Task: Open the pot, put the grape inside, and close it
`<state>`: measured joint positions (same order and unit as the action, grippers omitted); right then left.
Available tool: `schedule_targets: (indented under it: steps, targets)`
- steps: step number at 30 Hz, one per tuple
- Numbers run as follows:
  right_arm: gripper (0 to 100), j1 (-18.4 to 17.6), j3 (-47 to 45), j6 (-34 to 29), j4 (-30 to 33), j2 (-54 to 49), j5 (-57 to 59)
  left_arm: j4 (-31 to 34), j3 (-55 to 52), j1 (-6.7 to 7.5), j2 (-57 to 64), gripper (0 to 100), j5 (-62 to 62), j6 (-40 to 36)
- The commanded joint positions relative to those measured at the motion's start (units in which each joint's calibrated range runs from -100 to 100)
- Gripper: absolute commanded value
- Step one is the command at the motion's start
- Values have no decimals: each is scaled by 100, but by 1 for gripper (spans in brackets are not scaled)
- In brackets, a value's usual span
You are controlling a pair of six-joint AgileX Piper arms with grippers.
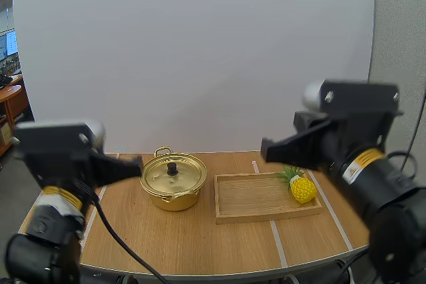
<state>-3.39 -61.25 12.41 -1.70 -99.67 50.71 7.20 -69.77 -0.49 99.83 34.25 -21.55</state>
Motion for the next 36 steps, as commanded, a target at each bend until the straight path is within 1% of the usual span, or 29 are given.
schedule_targets:
  steps: [1, 3, 5, 9, 11, 14, 17, 19, 21, 23, 36]
  targets:
    - [0, 25, -2080, 27, 23, -33, -2158, 81, -2218, 266, 17, 0, -2110, 780]
    - [0, 25, -2465, 27, 23, -33, -2497, 81, -2453, 310, 17, 0, -2183, 794]
    - [0, 25, -2816, 27, 34, -33, -2738, 81, -2680, 318, 17, 0, -2183, 794]
    - [0, 25, -3242, 27, 31, -33, -2774, 81, -3023, 318, 17, 0, -2202, 794]
    - [0, 25, -3319, 27, 31, -33, -2774, -48, -3023, 318, 17, 0, -1527, 759]
    - [0, 25, -3420, 27, 49, -33, -2628, -70, -3023, 318, 17, 0, -1156, 759]
    - [0, 34, -3610, 27, 170, -33, -2572, -98, -3023, 318, 17, 0, -640, 736]
    - [0, 57, -3828, 27, 298, -33, -2552, -98, -3023, 318, 17, 0, -501, 680]
    - [0, 74, -3875, 27, 371, -33, -2552, -98, -3023, 318, 17, 0, -481, 667]
    - [0, 74, -3875, 13, 370, -33, -1871, -98, -3023, 318, 17, 0, -426, 599]
    - [0, 88, -3875, 13, 399, -33, -1929, -99, -3023, 318, 17, 0, -522, 494]
